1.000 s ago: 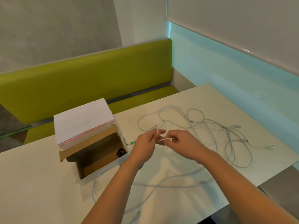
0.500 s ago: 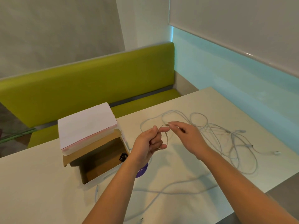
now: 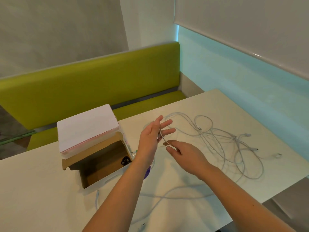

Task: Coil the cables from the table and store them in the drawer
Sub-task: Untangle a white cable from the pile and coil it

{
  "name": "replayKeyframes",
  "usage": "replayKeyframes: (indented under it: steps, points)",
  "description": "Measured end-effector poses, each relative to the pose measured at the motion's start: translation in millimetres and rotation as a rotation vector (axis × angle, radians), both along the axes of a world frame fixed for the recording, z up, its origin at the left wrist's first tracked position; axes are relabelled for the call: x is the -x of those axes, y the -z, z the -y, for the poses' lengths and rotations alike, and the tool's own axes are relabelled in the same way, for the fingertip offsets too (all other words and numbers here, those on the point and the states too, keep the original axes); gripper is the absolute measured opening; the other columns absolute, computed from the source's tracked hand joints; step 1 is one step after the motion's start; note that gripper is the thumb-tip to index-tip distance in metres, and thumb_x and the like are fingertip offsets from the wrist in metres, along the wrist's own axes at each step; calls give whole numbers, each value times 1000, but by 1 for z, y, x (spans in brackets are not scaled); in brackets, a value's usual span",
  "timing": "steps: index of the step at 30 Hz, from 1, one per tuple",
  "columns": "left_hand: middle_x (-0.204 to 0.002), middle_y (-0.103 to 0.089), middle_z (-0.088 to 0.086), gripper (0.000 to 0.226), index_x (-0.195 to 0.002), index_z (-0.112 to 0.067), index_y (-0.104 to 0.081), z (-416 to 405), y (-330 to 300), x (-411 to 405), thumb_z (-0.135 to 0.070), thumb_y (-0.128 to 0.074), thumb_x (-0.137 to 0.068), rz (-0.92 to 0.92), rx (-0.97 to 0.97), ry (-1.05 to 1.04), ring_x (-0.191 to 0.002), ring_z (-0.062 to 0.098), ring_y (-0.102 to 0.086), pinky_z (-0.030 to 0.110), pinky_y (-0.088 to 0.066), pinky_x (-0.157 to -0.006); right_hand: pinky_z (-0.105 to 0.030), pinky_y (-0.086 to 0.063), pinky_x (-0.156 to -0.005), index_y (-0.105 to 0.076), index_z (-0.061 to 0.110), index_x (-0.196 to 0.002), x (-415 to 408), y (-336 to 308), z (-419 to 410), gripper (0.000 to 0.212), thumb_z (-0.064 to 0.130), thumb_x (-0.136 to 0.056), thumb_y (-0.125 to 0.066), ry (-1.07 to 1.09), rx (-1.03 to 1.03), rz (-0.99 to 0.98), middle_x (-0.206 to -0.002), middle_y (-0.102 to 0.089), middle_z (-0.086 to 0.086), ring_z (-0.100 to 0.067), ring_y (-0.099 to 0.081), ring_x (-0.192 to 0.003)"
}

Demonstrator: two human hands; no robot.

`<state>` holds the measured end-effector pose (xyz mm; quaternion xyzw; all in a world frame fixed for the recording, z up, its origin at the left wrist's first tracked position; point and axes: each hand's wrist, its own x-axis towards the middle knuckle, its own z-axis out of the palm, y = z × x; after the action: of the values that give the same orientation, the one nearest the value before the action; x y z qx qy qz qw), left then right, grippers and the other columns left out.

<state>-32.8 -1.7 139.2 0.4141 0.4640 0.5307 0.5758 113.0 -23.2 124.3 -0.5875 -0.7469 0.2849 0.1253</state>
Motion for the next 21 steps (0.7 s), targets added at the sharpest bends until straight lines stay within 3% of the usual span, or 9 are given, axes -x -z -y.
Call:
replayKeyframes:
  steps: [2, 4, 7, 11, 14, 18, 21]
  points:
    - [-108, -74, -12, 38, -133, -15, -54, -2, 4, -4, -34, -35, -106, -129, -36, -14, -96, 16, -72, 26, -52, -90, -25, -40, -64, -62, 33, -108, -1, -1, 0, 24, 44, -99, -42, 25, -12, -26, -80, -53, 16, -9, -53, -76]
    - [-108, -72, -17, 36, -129, -12, -57, -3, 9, -9, -31, -36, -106, -307, -81, -9, -95, 8, -71, 17, -49, -89, -27, -43, -64, -64, 27, -96, -3, -4, -1, 20, 37, -96, -46, 44, -15, -25, -77, -54, 13, -12, -54, -75]
    - [-117, -70, -7, 32, -126, -20, -57, -3, 19, -12, -32, -35, -106, -648, -145, 84, -93, -3, -67, 7, -44, -83, -27, -43, -61, -68, 28, -90, -13, -12, -4, 17, 33, -91, -51, 99, -20, -24, -75, -59, 10, -9, -55, -69]
    - [-91, -73, -5, 32, -127, -22, -58, 2, 24, -12, -30, -36, -106, -805, -128, 205, -79, 6, -67, 26, -50, -79, -26, -40, -59, -65, 27, -80, -33, -18, -14, 14, 32, -89, -56, 170, -79, -135, -72, -55, 9, -7, -51, -67]
    - [-71, -64, -9, 28, -98, -29, -64, 4, 19, -17, -33, -37, -106, -879, -166, 258, -69, 7, -58, 30, -46, -72, -25, -38, -64, -64, 24, -80, -40, -20, -22, 14, 30, -91, -57, 137, -99, -235, -79, -56, 8, -7, -50, -73]
    - [-68, -55, -9, 35, -79, -25, -64, -2, 11, -25, -30, -40, -104, -733, -105, 233, -62, 8, -50, 25, -45, -68, -23, -39, -69, -63, 23, -86, -46, -19, -33, 15, 10, -86, -56, 160, -130, -349, -84, -55, 9, -9, -51, -78]
    - [-58, -45, -4, 37, -75, -15, -57, -8, 5, -30, -21, -36, -105, -392, 3, 160, -52, 10, -43, 33, -53, -86, -12, -37, -71, -65, 23, -96, -59, -12, -44, 22, 5, -91, -52, 200, -140, -349, -93, -53, 6, -6, -50, -83]
